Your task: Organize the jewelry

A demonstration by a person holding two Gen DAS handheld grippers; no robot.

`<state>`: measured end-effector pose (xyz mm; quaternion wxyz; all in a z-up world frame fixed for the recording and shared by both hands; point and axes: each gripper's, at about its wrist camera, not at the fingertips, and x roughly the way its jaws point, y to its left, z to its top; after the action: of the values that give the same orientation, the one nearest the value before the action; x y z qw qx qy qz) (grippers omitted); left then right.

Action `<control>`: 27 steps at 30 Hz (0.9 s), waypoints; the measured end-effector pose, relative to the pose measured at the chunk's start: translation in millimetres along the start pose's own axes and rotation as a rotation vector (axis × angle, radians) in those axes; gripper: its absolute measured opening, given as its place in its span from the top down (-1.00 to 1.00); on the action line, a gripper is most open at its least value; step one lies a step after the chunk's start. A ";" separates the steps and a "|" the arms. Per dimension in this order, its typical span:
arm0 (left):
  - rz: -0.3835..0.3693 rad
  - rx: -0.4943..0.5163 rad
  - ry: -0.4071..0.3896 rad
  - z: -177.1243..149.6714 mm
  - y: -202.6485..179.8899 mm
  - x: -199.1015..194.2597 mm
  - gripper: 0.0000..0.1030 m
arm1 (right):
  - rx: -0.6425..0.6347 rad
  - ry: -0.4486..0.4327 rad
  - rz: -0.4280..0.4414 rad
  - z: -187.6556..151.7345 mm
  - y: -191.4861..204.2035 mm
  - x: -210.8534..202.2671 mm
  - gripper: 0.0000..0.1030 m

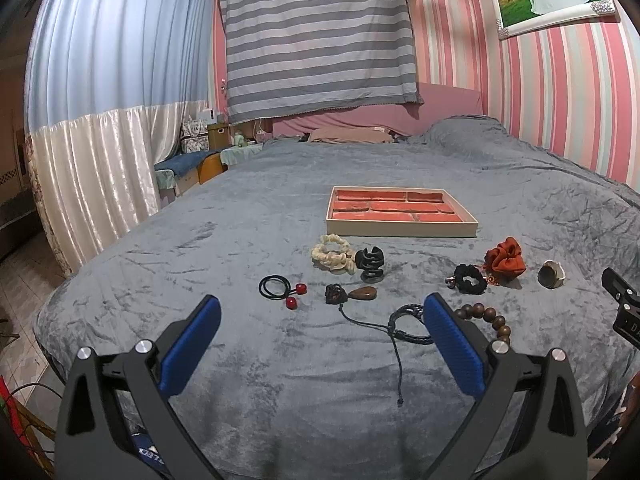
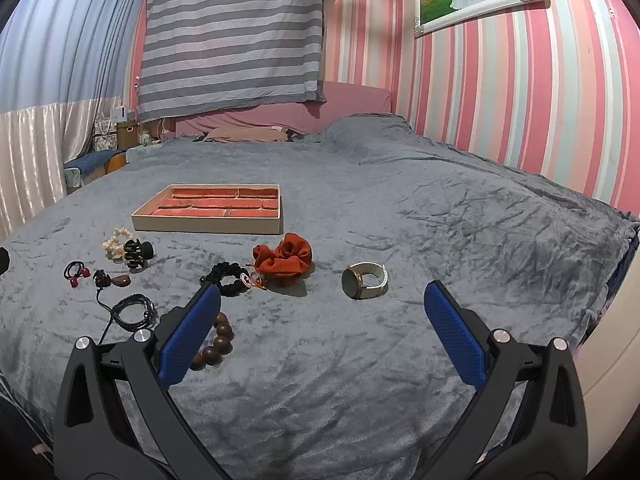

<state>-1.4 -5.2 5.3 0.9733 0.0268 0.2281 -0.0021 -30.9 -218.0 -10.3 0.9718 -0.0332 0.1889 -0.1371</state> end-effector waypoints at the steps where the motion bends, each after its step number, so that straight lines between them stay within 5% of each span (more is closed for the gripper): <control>1: 0.001 0.001 0.000 0.2 -0.6 0.1 -0.92 | 0.001 0.000 0.001 -0.1 0.0 0.0 -0.92; 27: 0.002 -0.003 -0.009 3.0 0.3 -1.6 -0.92 | 0.010 -0.015 0.010 1.8 -1.8 -3.1 -0.92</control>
<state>-1.6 -5.1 8.8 0.9743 0.0258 0.2236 -0.0008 -33.4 -218.8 -7.3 0.9740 -0.0283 0.1811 -0.1328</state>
